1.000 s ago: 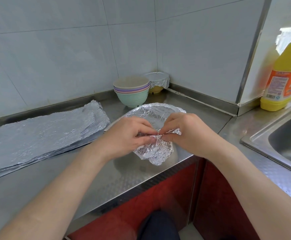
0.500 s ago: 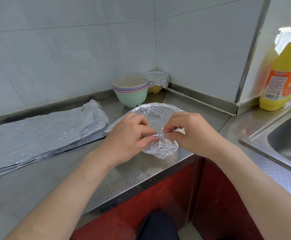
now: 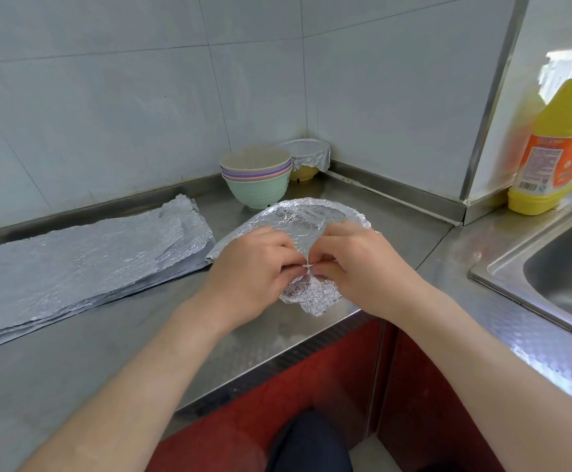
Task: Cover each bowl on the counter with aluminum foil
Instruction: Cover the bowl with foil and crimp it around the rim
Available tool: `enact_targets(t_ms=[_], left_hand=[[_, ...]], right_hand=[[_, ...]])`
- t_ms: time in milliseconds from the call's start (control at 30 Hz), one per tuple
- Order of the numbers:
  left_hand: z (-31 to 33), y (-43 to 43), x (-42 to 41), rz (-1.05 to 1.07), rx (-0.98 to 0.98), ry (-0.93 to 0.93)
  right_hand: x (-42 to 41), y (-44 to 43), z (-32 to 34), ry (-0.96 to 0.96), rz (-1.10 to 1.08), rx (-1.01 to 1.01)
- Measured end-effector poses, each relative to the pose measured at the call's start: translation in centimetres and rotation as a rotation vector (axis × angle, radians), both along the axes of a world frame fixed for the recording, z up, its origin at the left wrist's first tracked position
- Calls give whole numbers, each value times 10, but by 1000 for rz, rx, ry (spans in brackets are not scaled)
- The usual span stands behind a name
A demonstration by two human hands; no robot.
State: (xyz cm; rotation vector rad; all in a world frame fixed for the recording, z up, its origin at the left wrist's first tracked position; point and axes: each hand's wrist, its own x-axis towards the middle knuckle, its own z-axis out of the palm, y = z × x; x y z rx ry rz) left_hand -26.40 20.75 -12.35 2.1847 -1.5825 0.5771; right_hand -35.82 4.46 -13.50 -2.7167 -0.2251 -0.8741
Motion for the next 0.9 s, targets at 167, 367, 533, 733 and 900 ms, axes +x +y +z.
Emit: enact_targets(t_ms=[167,367,533,733,900], left_hand=[[-4,0,-3,4,-34,8],[17,3,-9,16,18,334],[19,-1,-6,49,-26,425],[13,-3,-6,14,-55,394],[5,-1,-1,-33,5,53]], right_hand=[[1,-5,0,-41,33,-114],[-9,-30,7,72,-5,41],[-13,-31,10,126,-69,104],[-8,-11,8,76,-29,179],[-3,-8,7,99,-8,100]])
